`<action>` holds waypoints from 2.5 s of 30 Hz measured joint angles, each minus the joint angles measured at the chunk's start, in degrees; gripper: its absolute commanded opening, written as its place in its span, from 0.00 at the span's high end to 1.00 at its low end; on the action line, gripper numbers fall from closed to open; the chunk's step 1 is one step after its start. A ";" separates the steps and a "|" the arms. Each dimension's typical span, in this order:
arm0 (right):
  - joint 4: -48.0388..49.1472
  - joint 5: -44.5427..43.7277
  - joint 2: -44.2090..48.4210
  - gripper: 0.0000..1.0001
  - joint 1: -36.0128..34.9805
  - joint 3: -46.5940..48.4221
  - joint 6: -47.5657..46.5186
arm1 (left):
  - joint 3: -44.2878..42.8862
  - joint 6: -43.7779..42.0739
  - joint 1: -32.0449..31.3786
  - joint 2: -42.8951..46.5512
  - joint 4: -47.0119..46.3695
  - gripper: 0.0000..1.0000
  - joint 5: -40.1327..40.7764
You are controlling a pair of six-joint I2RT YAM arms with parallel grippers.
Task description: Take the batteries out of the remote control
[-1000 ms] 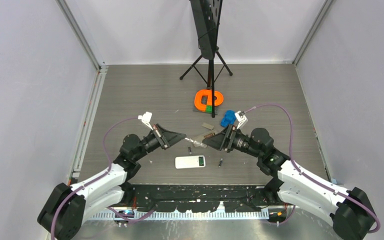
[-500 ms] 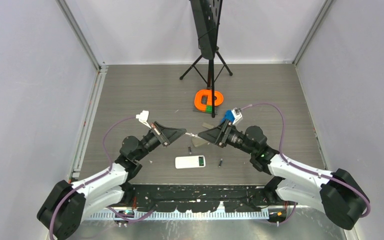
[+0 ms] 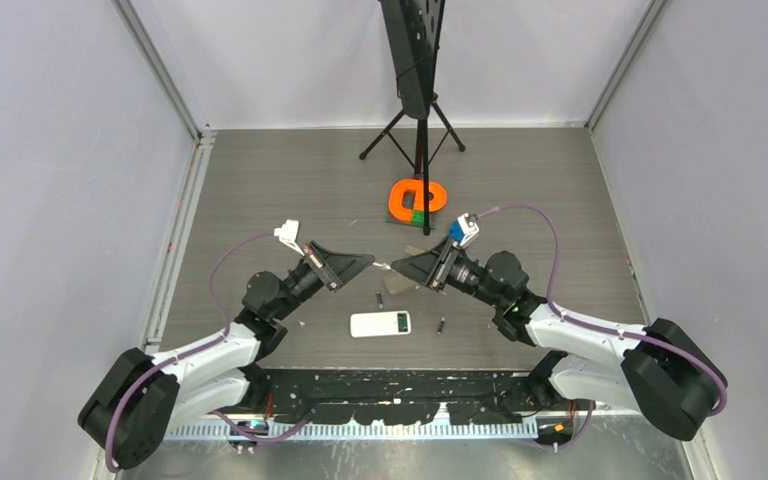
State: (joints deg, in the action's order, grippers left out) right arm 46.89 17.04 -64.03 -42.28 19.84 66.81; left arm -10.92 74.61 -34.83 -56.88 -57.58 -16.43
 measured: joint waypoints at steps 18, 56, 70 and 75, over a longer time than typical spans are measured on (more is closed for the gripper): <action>2.16 0.92 -0.02 0.69 0.00 0.00 0.52 | 0.02 0.81 -0.04 0.00 -1.36 1.00 0.79; -86.64 -7.96 8.63 1.00 -2.27 27.54 -28.81 | -16.24 -22.47 -0.96 4.50 76.32 0.04 6.32; -89.61 -13.35 -2.47 1.00 -12.83 30.88 -29.62 | -20.50 -25.62 -11.06 -4.81 84.85 0.18 13.75; -87.67 -15.96 -5.27 1.00 -14.29 32.35 -29.57 | -20.28 -25.51 -11.19 -5.62 83.32 0.23 14.16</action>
State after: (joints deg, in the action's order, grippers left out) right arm -40.77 1.08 -69.30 -56.58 52.18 37.23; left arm -31.20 49.10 -46.02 -62.50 25.74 -2.26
